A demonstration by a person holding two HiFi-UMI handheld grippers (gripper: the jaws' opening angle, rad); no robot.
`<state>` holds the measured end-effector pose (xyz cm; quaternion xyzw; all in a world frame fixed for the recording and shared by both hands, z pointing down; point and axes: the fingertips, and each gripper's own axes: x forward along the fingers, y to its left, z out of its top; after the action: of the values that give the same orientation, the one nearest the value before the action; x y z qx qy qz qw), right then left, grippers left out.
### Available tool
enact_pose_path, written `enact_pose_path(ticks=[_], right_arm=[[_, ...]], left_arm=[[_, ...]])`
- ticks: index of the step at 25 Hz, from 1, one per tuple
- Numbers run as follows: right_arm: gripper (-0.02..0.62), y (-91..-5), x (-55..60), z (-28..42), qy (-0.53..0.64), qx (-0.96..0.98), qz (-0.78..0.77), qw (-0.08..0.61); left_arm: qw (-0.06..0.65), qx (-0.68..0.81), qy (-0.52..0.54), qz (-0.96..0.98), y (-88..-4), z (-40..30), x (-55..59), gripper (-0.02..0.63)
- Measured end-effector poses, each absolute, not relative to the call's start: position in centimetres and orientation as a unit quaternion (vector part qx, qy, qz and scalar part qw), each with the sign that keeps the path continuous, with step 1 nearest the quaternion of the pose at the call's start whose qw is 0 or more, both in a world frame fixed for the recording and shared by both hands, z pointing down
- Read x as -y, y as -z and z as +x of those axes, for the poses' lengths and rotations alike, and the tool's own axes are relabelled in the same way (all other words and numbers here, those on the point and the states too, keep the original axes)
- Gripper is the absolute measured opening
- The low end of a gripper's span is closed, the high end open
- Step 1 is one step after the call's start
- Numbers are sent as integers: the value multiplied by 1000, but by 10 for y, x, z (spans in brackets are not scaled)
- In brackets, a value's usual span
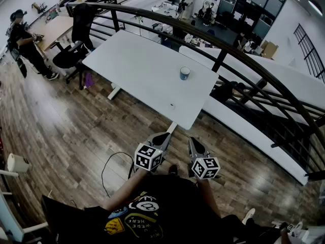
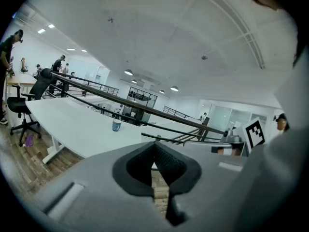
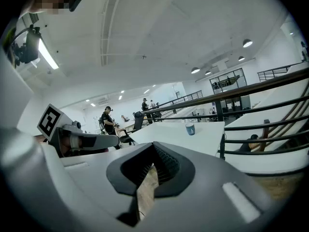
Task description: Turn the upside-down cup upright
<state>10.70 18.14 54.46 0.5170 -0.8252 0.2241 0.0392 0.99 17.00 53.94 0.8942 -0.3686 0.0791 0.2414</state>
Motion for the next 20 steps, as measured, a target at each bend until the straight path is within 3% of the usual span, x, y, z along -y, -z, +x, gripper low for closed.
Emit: enact_pose_path(ticks=[14,20], right_arm=[[-2,-556,-183,86,-247,826,505,38],[-2,-567,-184,46,-288,833,472,12]], left_arm=[[243,371,-93,892,-547,-9,-173,2],[251,355,-107,894,-559,-23,-182,3]])
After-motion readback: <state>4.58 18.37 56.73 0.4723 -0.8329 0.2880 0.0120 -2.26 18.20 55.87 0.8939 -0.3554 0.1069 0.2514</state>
